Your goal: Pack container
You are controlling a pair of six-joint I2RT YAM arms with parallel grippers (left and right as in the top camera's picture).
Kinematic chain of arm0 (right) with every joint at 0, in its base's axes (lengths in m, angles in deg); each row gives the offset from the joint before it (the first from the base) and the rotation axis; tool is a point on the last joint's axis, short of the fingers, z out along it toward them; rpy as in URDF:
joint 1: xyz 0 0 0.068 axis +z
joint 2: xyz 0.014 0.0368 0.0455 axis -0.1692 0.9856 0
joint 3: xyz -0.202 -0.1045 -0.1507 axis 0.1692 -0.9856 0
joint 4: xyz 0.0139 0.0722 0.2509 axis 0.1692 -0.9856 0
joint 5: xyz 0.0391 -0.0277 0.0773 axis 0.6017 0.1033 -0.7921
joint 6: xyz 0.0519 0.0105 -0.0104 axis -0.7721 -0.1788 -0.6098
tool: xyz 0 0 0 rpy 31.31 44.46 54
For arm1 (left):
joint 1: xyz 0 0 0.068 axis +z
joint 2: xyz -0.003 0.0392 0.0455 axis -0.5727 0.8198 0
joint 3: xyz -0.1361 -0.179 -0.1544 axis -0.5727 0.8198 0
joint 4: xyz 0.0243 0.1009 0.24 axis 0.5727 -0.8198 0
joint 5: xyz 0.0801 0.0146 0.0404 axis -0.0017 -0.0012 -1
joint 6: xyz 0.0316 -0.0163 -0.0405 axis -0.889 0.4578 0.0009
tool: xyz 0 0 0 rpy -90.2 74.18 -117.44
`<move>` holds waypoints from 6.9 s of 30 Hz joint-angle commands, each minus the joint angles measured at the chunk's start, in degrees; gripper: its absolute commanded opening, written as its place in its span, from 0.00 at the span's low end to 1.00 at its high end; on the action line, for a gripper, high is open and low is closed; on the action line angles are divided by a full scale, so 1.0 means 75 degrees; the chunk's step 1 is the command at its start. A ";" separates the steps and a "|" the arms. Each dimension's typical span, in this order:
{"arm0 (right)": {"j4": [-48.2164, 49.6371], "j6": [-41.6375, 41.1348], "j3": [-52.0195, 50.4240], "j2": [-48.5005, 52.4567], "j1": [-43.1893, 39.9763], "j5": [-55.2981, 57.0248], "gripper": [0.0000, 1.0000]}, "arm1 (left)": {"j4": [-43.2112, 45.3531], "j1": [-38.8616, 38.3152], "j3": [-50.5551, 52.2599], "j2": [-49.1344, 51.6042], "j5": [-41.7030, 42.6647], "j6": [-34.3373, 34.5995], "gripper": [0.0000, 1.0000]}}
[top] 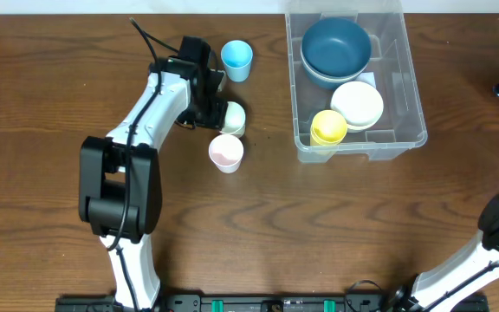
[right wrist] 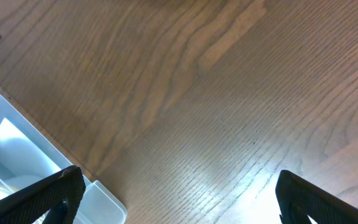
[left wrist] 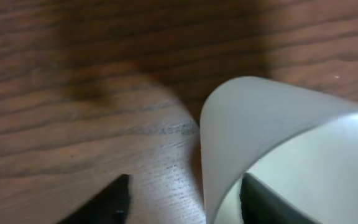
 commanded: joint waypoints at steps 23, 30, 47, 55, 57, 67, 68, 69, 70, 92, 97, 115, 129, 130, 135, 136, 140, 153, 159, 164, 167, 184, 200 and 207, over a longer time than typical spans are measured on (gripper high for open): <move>-0.0009 -0.0076 0.0003 -0.0102 -0.0020 -0.0032 0.99 | 0.0192 -0.2218 -0.0938 -0.3115 0.1431 -0.0242 0.06; -0.0009 -0.0076 0.0003 -0.0099 -0.0020 -0.0032 0.99 | 0.0644 -0.3357 -0.0938 -0.2197 0.0332 -0.0207 0.06; -0.0009 -0.0076 0.0003 -0.0099 -0.0020 -0.0032 0.99 | 0.1553 -0.3209 -0.0938 -0.1174 0.0259 -0.0128 0.07; -0.0009 -0.0076 0.0003 -0.0099 -0.0020 -0.0032 0.99 | 0.1495 -0.3209 -0.0941 -0.1049 0.0262 -0.0128 0.62; -0.0009 -0.0076 0.0003 -0.0099 -0.0020 -0.0032 0.99 | 0.1489 -0.3127 -0.0950 -0.1166 0.0256 -0.0122 0.62; -0.0009 -0.0076 0.0003 -0.0099 -0.0020 -0.0032 0.99 | 0.0396 -0.1005 -0.0950 -0.2410 -0.1014 0.1119 0.70; -0.0009 -0.0079 0.0003 -0.0099 -0.0020 -0.0032 0.99 | 0.0026 -0.0801 -0.0947 -0.2410 -0.1011 0.1370 0.70; -0.0009 -0.0079 0.0003 -0.0102 -0.0020 -0.0032 0.99 | -0.0571 -0.0539 -0.0938 -0.2404 -0.0979 0.1644 0.70; -0.0009 -0.0076 0.0003 -0.0099 -0.0020 -0.0032 0.99 | -0.1075 -0.0350 -0.0927 -0.2401 -0.0979 0.1818 0.69; -0.0009 -0.0079 0.0003 -0.0102 -0.0020 -0.0032 0.99 | -0.1609 0.0003 0.1300 -0.2401 -0.0038 0.1883 0.68; -0.0009 -0.0076 0.0003 -0.0099 -0.0020 -0.0032 0.99 | -0.0877 -0.0201 0.1862 -0.2346 -0.0041 0.1888 0.69; -0.0009 -0.0076 0.0003 -0.0099 -0.0020 -0.0032 0.99 | -0.0463 -0.0227 0.2148 -0.1434 -0.0067 0.2025 0.11; -0.0009 -0.0076 0.0003 -0.0099 -0.0020 -0.0032 0.99 | -0.1568 -0.0309 -0.1976 -0.1781 0.0000 0.1932 0.06; -0.0009 -0.0076 0.0003 -0.0099 -0.0020 -0.0032 0.99 | -0.1539 -0.0382 -0.2366 -0.1789 0.0055 0.1926 0.06; -0.0009 -0.0076 0.0003 -0.0102 -0.0020 -0.0032 0.99 | -0.0906 -0.1294 -0.3150 -0.1766 0.0023 0.1556 0.06; -0.0009 -0.0076 0.0003 -0.0099 -0.0020 -0.0032 0.99 | -0.0758 -0.1501 -0.3139 -0.1699 -0.0082 0.1524 0.06; -0.0009 -0.0076 0.0003 -0.0099 -0.0020 -0.0032 0.99 | -0.0318 -0.2361 -0.3139 -0.1285 -0.0764 0.1262 0.05; -0.0009 -0.0076 0.0003 -0.0099 -0.0020 -0.0032 0.99 | 0.0740 -0.2897 -0.3142 0.0134 -0.1396 0.0921 0.06; -0.0009 -0.0076 0.0003 -0.0099 -0.0020 -0.0032 0.99 | 0.1000 -0.2786 -0.3142 0.0554 -0.1396 0.0752 0.06; -0.0009 -0.0076 0.0003 -0.0102 -0.0020 -0.0032 0.99 | 0.1040 -0.2777 -0.3142 0.0694 -0.1396 0.0749 0.06; -0.0009 -0.0076 0.0003 -0.0102 -0.0020 -0.0032 0.99 | 0.1037 -0.2780 -0.3142 0.0758 -0.1393 0.0662 0.06; -0.0009 -0.0076 0.0003 -0.0099 -0.0020 -0.0032 0.99 | 0.0536 -0.2795 -0.3139 0.1169 -0.1387 0.0583 0.06; -0.0009 -0.0079 0.0003 -0.0099 -0.0020 -0.0032 0.99 | 0.0344 -0.2815 -0.3142 0.1329 -0.1393 0.0379 0.27; -0.0009 -0.0076 0.0003 -0.0099 -0.0020 -0.0032 0.99 | 0.0603 -0.2742 -0.3337 0.1262 -0.1696 0.0385 0.49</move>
